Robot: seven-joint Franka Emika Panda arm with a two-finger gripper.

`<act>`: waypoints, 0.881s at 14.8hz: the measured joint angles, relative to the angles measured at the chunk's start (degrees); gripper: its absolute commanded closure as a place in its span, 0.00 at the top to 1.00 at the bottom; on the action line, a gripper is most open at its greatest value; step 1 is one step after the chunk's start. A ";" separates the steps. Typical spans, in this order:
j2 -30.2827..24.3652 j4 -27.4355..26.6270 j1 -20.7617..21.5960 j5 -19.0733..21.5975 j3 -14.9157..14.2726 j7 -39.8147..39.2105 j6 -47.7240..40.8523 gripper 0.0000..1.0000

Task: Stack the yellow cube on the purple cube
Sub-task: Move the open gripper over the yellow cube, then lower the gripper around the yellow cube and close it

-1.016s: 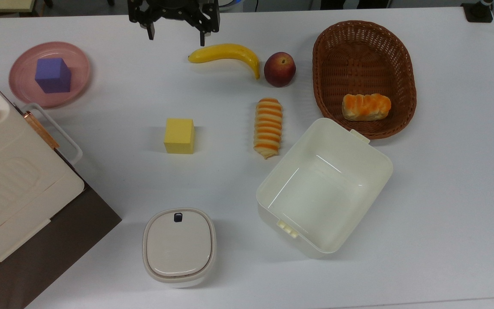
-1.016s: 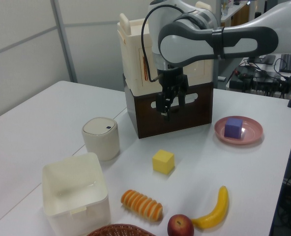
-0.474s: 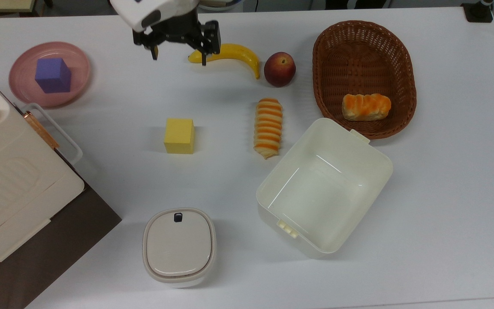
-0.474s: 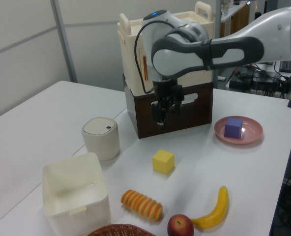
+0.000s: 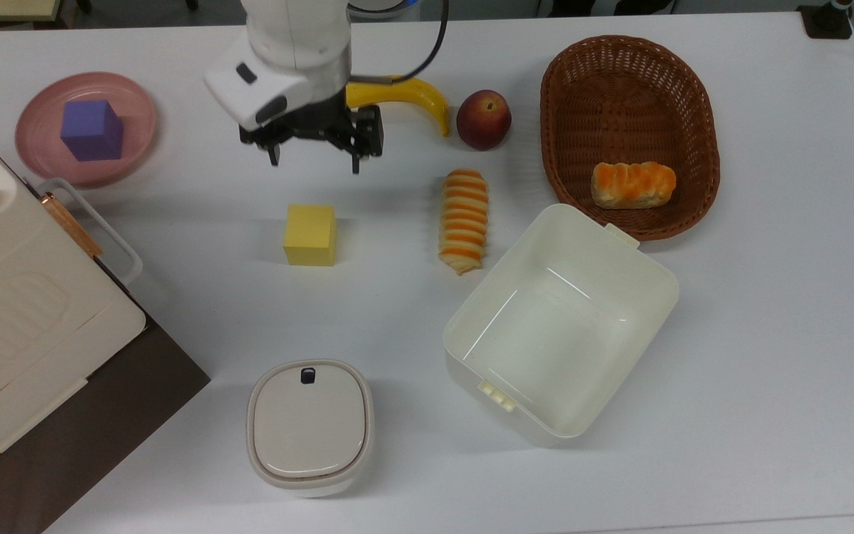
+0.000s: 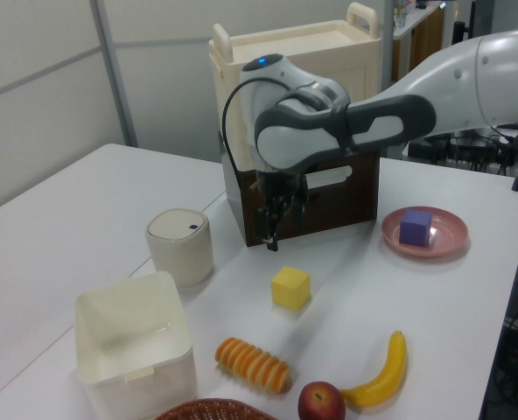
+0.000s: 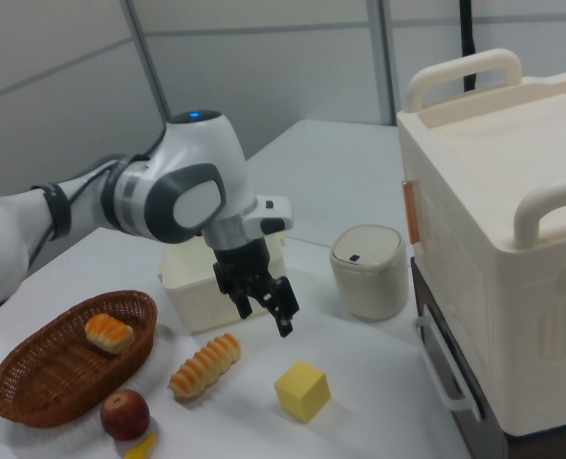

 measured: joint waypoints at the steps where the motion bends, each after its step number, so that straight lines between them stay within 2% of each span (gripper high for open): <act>1: 0.88 0.01 0.00 0.00 0.00 0.00 0.80 1.00; 8: 5.60 0.02 -0.07 -0.08 0.00 -0.29 3.32 1.00; 13: 7.86 -0.09 -1.04 -0.12 -0.03 -3.21 3.32 1.00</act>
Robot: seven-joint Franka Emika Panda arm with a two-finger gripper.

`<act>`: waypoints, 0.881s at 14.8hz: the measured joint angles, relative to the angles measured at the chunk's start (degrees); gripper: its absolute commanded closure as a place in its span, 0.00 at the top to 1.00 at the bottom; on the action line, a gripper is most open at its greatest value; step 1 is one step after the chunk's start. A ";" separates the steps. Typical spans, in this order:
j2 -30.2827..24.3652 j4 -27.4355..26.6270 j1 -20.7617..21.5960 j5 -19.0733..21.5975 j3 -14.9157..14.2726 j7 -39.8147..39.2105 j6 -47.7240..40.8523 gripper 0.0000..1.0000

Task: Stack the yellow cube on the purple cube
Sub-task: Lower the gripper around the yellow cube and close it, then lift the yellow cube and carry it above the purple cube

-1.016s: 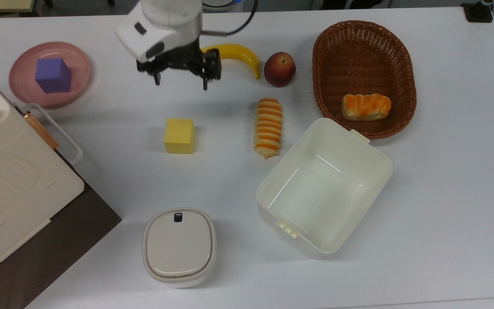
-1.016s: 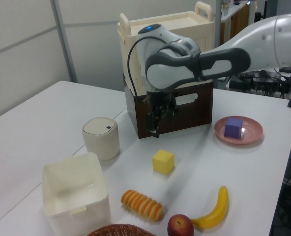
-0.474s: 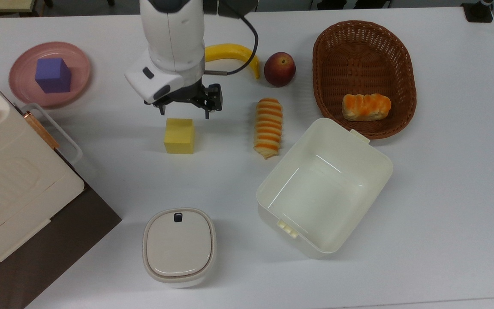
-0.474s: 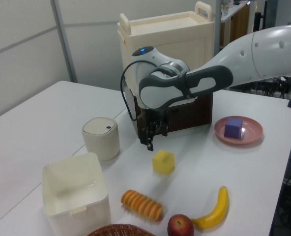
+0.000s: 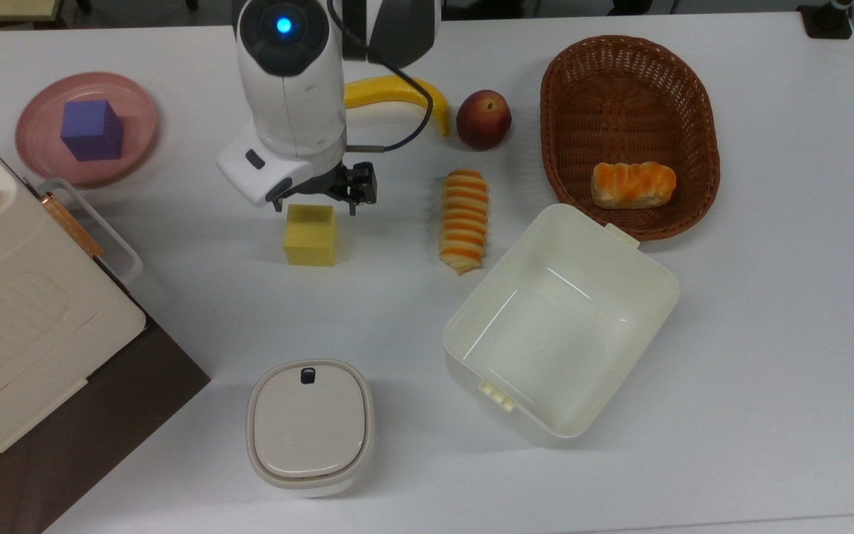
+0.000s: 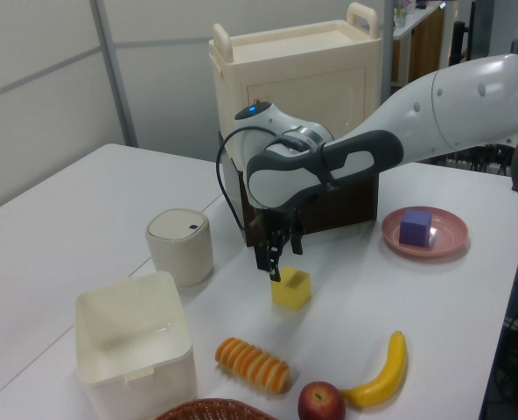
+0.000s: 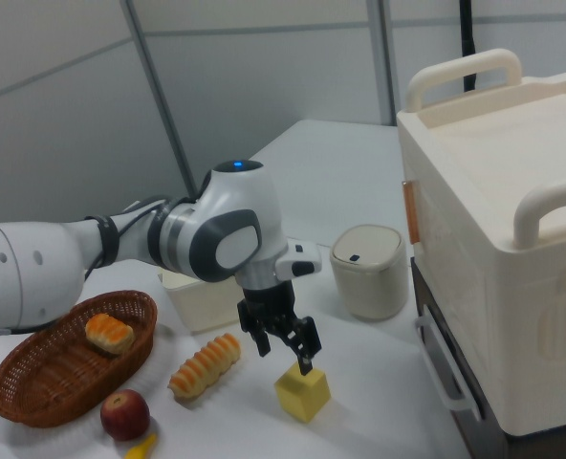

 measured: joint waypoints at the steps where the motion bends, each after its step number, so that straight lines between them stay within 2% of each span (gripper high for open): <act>1: 0.63 -0.01 -0.20 -0.14 0.00 -0.04 0.07 1.00; 7: 3.77 -1.73 -0.91 -1.19 -0.03 -0.64 4.34 1.00; 9: 3.94 -1.83 -0.91 -1.19 -0.03 -0.68 4.34 0.43; 11: 3.96 -1.84 -0.91 -1.20 -0.03 -0.71 4.34 0.22; 13: 3.93 -1.78 -0.95 -1.20 -0.03 -0.71 4.34 0.19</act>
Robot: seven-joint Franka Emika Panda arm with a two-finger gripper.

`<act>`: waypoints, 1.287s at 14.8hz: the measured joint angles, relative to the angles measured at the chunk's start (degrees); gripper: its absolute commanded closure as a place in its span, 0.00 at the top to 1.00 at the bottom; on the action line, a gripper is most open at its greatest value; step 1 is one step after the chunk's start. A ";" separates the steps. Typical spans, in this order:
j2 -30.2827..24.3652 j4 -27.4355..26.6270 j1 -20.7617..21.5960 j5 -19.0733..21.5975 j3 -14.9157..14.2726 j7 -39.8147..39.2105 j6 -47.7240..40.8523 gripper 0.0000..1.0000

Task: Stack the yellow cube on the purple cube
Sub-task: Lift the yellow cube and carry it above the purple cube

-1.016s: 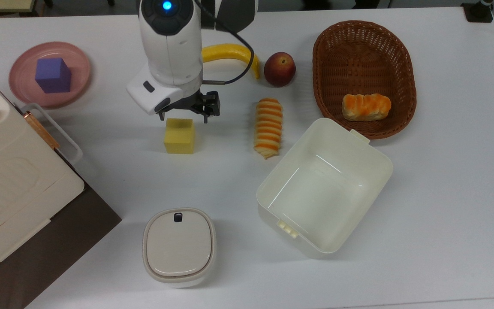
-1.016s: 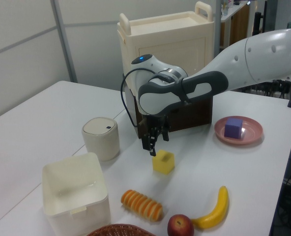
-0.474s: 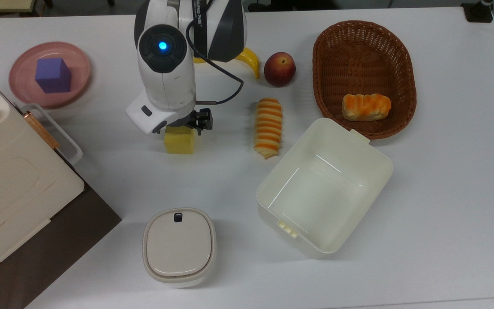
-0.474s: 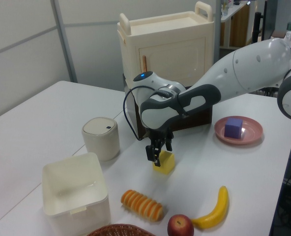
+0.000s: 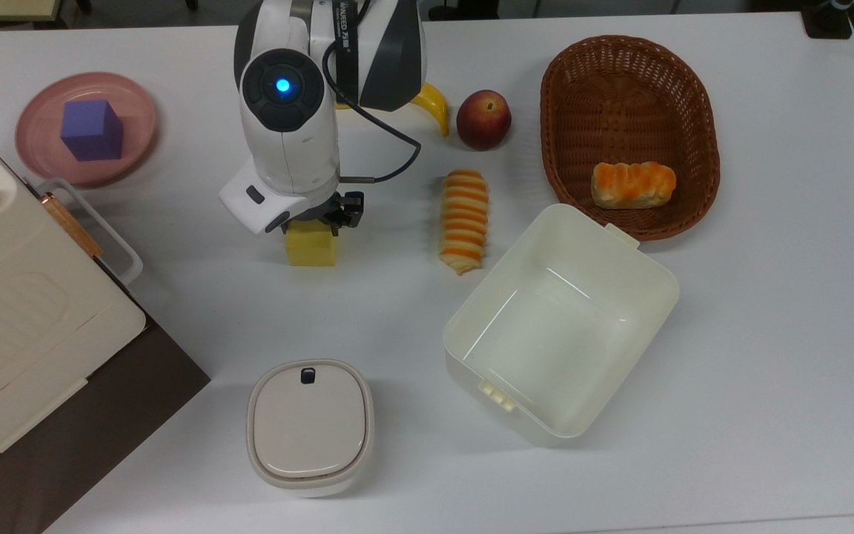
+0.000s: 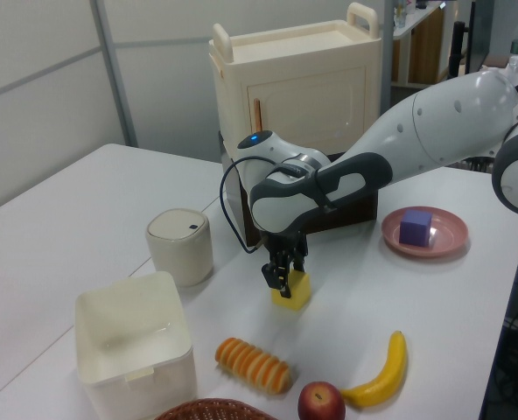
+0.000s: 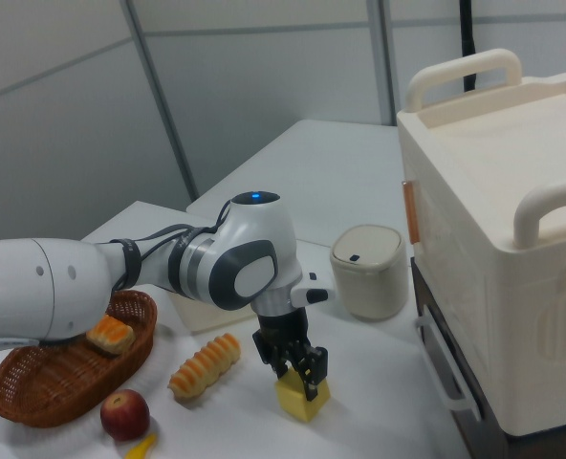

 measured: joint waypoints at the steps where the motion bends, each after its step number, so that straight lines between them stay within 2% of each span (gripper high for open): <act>1: -0.11 0.05 -0.02 0.00 0.00 0.00 0.00 0.19; 4: -0.88 0.25 -0.75 -0.12 -0.13 -1.22 -0.43 0.19; 7: -4.39 0.78 -3.83 -0.17 -0.28 -6.28 -4.66 0.19; 11: -8.87 1.64 -10.07 -0.18 -0.44 -13.79 -8.18 0.20; 17: -10.13 3.32 -23.38 -0.19 -0.67 -34.84 -9.26 0.20; 19: -10.13 3.31 -26.03 -0.19 -0.69 -38.83 -9.26 0.20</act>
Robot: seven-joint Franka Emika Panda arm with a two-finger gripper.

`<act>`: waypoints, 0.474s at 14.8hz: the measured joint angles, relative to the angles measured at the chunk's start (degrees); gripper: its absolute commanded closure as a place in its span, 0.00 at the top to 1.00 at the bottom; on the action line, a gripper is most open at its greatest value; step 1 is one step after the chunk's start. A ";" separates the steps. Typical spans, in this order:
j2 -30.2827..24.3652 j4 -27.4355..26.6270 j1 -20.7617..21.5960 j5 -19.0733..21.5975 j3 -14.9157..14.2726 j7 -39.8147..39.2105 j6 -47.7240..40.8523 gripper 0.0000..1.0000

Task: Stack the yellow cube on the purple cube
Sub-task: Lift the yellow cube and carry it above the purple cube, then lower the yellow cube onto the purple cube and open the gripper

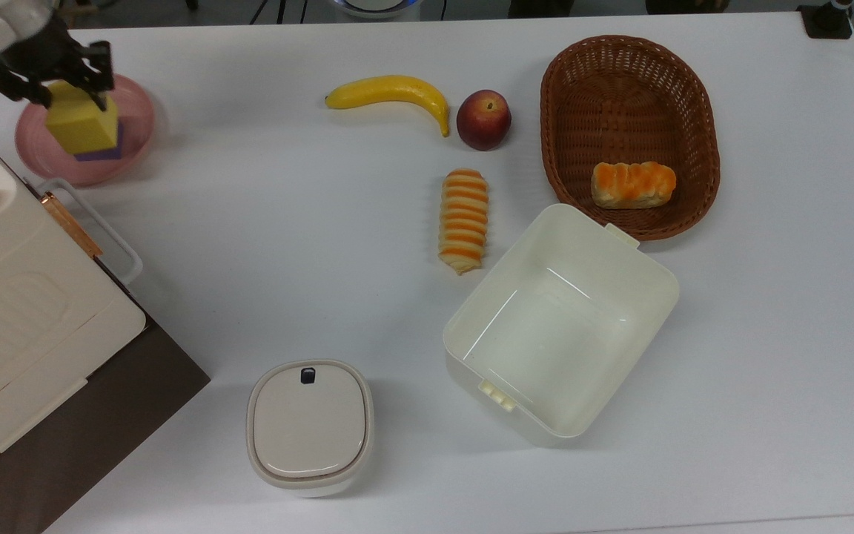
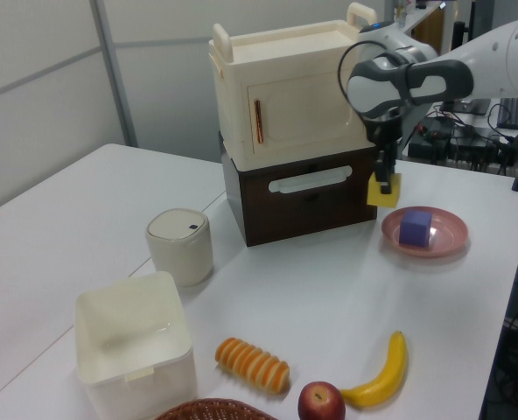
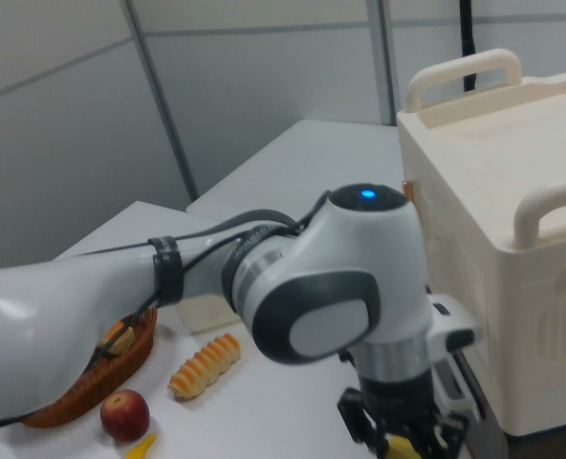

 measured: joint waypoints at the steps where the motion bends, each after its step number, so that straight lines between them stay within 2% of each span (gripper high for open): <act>1: 0.00 -0.02 -1.12 0.00 0.00 -1.57 0.00 0.20; 3: 0.02 -0.09 -3.18 0.00 -0.01 -3.17 0.00 0.20; 7: 0.02 -0.20 -4.14 0.00 0.00 -3.27 0.00 0.21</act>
